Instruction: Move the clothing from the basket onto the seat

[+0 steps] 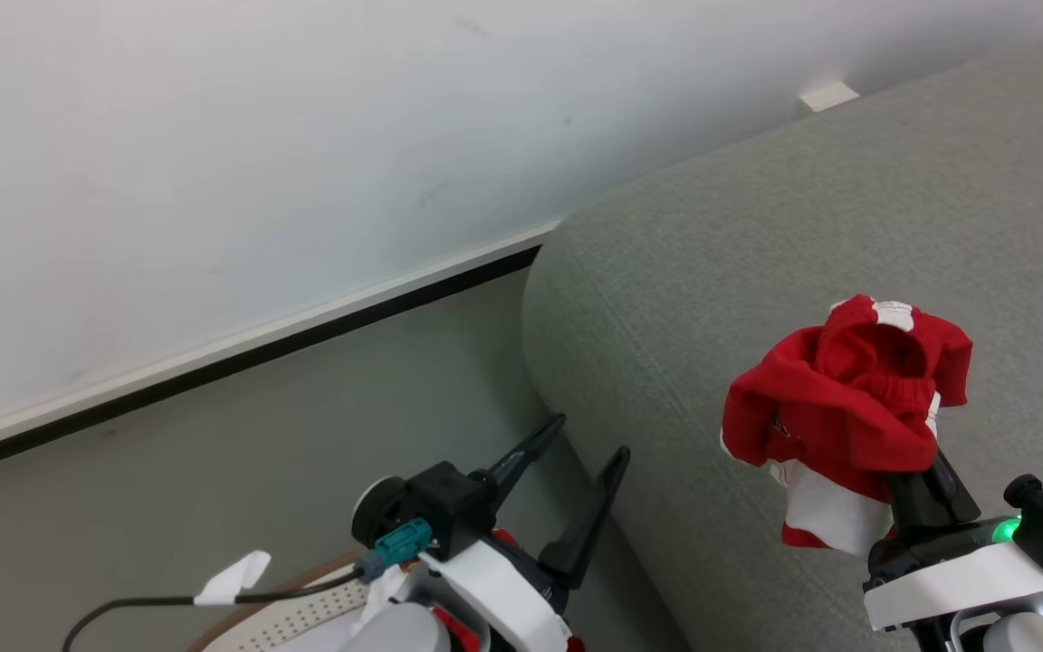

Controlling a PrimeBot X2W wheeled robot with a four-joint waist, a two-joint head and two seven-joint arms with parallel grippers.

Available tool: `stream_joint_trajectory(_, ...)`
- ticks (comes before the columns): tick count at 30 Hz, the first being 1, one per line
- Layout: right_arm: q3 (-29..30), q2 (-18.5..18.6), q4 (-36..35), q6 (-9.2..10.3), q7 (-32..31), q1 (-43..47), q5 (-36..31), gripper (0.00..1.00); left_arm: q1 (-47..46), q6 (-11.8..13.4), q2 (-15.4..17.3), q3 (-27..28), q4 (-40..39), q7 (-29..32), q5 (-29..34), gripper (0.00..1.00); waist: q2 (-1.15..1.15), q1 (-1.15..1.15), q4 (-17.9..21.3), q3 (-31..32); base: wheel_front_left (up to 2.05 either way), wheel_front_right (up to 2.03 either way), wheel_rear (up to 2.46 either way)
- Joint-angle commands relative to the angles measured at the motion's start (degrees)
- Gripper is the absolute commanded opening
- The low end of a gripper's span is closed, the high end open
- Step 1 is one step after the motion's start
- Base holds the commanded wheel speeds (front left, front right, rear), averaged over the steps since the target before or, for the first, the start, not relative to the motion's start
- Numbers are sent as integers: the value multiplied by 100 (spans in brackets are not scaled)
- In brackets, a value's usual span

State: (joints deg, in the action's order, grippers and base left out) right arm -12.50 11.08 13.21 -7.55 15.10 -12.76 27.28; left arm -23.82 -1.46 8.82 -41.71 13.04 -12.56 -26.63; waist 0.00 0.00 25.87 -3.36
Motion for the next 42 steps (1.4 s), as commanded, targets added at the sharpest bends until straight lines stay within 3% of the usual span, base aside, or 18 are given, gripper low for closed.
stream_joint_trajectory(1, 40, 7, -52, 12, -15, 50, -26, 0, -50, 10, 18, -11, 37, -47, 48, 100, 0, 0, 153, -77, 0, 0, 0)
stream_joint_trajectory(9, 291, 15, -73, 12, -171, -337, 285, 0, -249, -10, 65, -71, -39, 9, 147, 100, 0, 0, 117, -426, 0, 0, 0)
stream_joint_trajectory(15, 790, 313, 334, 12, -502, -1479, 444, 0, -649, -42, 208, -119, -317, 271, 326, 100, 0, 0, -335, -1371, 0, 0, 0)
stream_joint_trajectory(21, 1132, 619, 897, 12, -692, -2547, 556, 0, -931, -27, 382, -82, -585, 461, 416, 100, 0, 0, -691, -2135, 0, 0, 0)
stream_joint_trajectory(27, 1377, 1075, 1933, 12, -947, -3754, 559, 0, -1230, -19, 499, -46, -834, 606, 539, 100, 0, 0, -1091, -2830, 0, 0, 0)
stream_joint_trajectory(33, 976, 1603, 2957, 12, -1590, -4475, 442, 0, -1404, 1, 488, -32, -897, 598, 578, 100, 0, 0, -1399, -3170, 0, 0, 0)
stream_joint_trajectory(41, 235, 1950, 3954, 13, -3191, -4884, 750, 0, -1434, 27, 485, -26, -822, 508, 522, 100, 0, 0, -1526, -3219, 0, 0, 0)
stream_joint_trajectory(42, 212, 1989, 4024, 13, -3230, -4906, 774, 35, -1440, 26, 482, -24, -809, 494, 510, 100, 0, 0, -1538, -3195, 0, 0, 0)
